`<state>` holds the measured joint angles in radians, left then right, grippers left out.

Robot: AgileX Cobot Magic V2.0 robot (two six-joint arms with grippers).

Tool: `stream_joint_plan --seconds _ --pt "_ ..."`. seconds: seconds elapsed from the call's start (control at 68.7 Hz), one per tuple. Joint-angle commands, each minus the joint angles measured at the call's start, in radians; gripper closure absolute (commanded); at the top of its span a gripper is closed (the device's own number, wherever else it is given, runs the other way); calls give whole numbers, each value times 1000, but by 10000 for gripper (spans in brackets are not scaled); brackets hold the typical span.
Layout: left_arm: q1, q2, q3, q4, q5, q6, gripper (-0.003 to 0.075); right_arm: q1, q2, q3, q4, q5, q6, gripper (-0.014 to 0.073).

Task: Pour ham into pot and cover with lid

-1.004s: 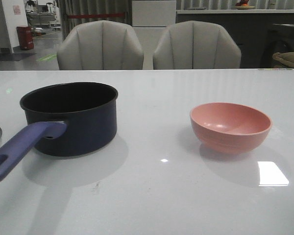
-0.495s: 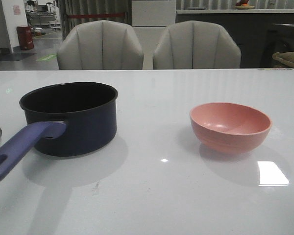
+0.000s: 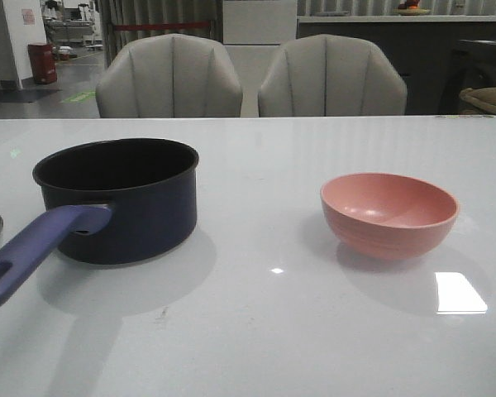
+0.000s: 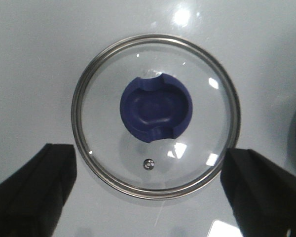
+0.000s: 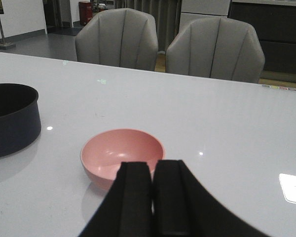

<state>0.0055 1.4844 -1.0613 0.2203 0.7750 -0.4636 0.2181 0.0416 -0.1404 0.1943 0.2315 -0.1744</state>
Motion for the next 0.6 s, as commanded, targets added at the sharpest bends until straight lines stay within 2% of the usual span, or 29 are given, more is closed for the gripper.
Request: stream_joint_plan --seconds 0.0,0.087,0.32,0.582 --pt "21 33 -89 -89 18 103 92 1 11 -29 1 -85 -12 434" --pt "34 93 -155 -158 72 166 92 1 11 -29 1 -85 -12 434" --pt "83 231 -291 -192 207 169 92 1 11 -29 1 -85 -12 434" --pt "88 327 -375 -197 246 192 92 1 11 -29 1 -85 -12 434"
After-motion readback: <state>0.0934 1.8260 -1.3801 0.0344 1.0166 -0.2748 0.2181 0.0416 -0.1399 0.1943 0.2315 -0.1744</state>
